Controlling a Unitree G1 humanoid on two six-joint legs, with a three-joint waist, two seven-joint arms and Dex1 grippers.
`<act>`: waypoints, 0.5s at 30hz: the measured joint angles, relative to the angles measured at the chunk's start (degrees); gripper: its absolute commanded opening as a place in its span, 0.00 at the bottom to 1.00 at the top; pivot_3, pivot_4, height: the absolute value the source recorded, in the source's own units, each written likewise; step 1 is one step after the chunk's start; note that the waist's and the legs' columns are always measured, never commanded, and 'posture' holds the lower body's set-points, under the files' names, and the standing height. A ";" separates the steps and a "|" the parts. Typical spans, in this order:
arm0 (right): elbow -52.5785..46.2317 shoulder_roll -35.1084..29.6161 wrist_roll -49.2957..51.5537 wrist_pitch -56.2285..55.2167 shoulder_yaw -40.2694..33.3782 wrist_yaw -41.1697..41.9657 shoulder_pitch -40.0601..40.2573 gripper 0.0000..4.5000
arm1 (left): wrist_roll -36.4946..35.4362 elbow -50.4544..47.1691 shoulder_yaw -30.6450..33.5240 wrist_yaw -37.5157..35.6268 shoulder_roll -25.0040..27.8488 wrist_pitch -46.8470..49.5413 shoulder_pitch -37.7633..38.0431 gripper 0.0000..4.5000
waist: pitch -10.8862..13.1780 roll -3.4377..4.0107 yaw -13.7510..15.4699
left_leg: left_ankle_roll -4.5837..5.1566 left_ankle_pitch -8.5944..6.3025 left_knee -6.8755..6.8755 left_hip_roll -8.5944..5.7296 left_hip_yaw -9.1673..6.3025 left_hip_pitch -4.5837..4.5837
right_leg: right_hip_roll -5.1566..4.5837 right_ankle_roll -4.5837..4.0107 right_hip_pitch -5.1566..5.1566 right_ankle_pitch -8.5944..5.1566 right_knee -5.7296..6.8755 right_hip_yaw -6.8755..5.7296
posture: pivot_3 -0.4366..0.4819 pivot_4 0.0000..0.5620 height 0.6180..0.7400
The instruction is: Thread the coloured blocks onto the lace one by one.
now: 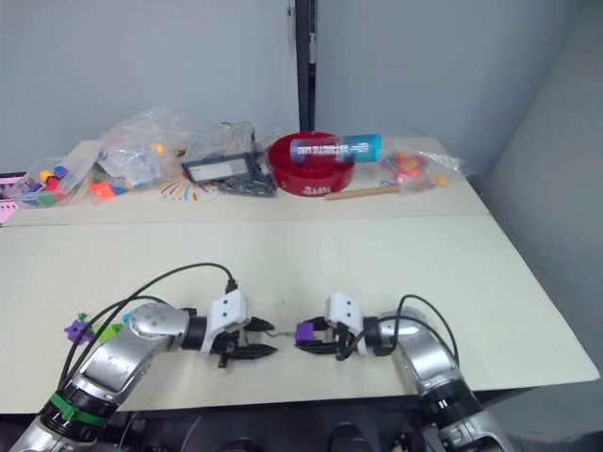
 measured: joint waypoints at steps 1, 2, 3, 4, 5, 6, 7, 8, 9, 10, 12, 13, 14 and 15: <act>-0.07 0.00 0.00 0.01 0.00 -0.04 0.05 0.27 | 0.00 0.13 -0.02 -0.06 0.00 -0.29 0.00 0.18 | 0.00 0.00 0.00 | 0.00 0.00 0.00 0.00 0.00 0.00 | 0.00 0.00 0.00 0.00 -0.01 0.00 | 0.48 0.27 1.00; -0.10 -0.01 0.00 0.01 -0.01 -0.07 0.08 0.27 | 0.00 0.16 -0.07 -0.12 -0.01 -0.41 0.00 0.10 | 0.00 0.00 0.00 | 0.00 0.00 0.00 0.00 0.00 0.00 | 0.00 0.00 0.00 0.00 -0.01 0.00 | 0.48 0.27 1.00; -0.16 -0.03 0.00 0.03 -0.01 -0.14 0.14 0.27 | 0.00 0.18 -0.17 -0.25 -0.02 -0.55 -0.01 0.04 | 0.00 0.00 0.00 | 0.00 0.00 0.00 0.00 0.00 -0.01 | 0.00 0.00 0.00 0.00 -0.02 0.00 | 0.48 0.27 1.00; -0.23 -0.04 0.00 0.04 -0.02 -0.20 0.18 0.27 | 0.00 0.18 -0.23 -0.38 -0.02 -0.65 -0.01 0.01 | 0.00 0.00 0.00 | 0.00 0.00 0.00 0.00 0.00 -0.01 | 0.00 0.00 0.00 0.00 -0.01 0.00 | 0.48 0.27 1.00; -0.32 -0.06 0.00 0.06 -0.02 -0.28 0.25 0.27 | 0.00 0.19 -0.31 -0.49 -0.02 -0.71 -0.04 0.01 | 0.00 0.00 0.00 | 0.00 0.00 0.00 0.00 0.00 -0.01 | 0.00 0.00 0.00 0.00 -0.01 0.00 | 0.48 0.27 1.00; -0.44 -0.09 0.00 0.11 -0.02 -0.35 0.31 0.27 | 0.00 0.19 -0.34 -0.62 -0.02 -0.75 -0.06 0.01 | 0.00 0.00 0.00 | 0.00 0.00 -0.01 0.00 0.00 -0.01 | 0.00 0.00 0.00 0.00 -0.02 0.00 | 0.48 0.27 1.00; -0.60 -0.14 0.00 0.16 -0.02 -0.44 0.40 0.27 | 0.00 0.20 -0.38 -0.71 -0.02 -0.78 -0.08 0.01 | 0.00 0.00 0.00 | 0.00 0.00 -0.01 0.00 0.00 -0.01 | 0.00 0.00 0.00 0.00 -0.02 0.00 | 0.48 0.27 1.00; -0.72 -0.17 0.00 0.20 -0.02 -0.53 0.49 0.27 | 0.00 0.21 -0.40 -0.73 -0.04 -0.82 -0.10 0.01 | 0.00 0.00 0.00 | 0.00 0.00 -0.01 0.00 0.00 -0.01 | 0.00 0.00 0.00 0.00 -0.02 0.00 | 0.48 0.27 1.00; -0.80 -0.22 0.05 0.24 -0.04 -0.60 0.57 0.27 | 0.02 0.28 -0.45 -0.71 -0.19 -0.86 -0.24 0.01 | 0.00 0.00 0.01 | 0.00 0.00 -0.01 0.00 0.00 -0.01 | 0.00 0.00 0.00 0.00 -0.03 0.00 | 0.48 0.27 1.00; -0.92 -0.37 0.23 0.41 -0.06 -0.69 0.64 0.27 | 0.05 0.30 -0.74 -0.69 -0.55 -0.89 -0.74 0.01 | 0.00 0.00 0.12 | 0.00 0.00 0.00 -0.01 0.00 -0.02 | -0.01 0.00 0.00 0.00 -0.04 0.00 | 0.48 0.27 1.00; -1.15 -0.45 0.31 0.80 -0.05 -0.78 0.67 0.27 | 0.09 0.29 -1.03 -0.64 -1.27 -0.98 -1.54 0.01 | 0.00 0.00 0.18 | 0.00 0.00 -0.01 -0.01 0.00 -0.02 | -0.01 0.01 0.00 0.00 -0.05 0.00 | 0.48 0.27 1.00; -1.30 -0.45 0.32 1.06 0.01 -0.87 0.67 0.27 | 0.09 0.28 -1.25 -0.62 -1.65 -1.00 -1.92 0.01 | 0.00 -0.01 0.18 | 0.00 0.00 -0.01 -0.01 0.01 -0.02 | 0.00 0.01 0.00 0.00 -0.05 0.00 | 0.48 0.27 1.00; -1.44 -0.45 0.33 1.21 0.06 -0.96 0.68 0.27 | 0.18 0.28 -1.58 -0.57 -2.02 -1.01 -2.31 0.01 | 0.00 0.00 0.19 | 0.00 0.00 -0.01 -0.01 0.00 -0.02 | 0.00 0.00 0.00 0.00 -0.05 0.00 | 0.48 0.27 1.00; -1.53 -0.45 0.33 1.29 0.06 -1.01 0.72 0.27 | 0.32 0.31 -1.98 -0.41 -2.48 -1.01 -2.73 0.01 | 0.00 0.00 0.20 | 0.00 0.00 -0.01 -0.01 0.00 -0.02 | 0.00 0.01 0.00 0.00 -0.05 0.00 | 0.48 0.27 1.00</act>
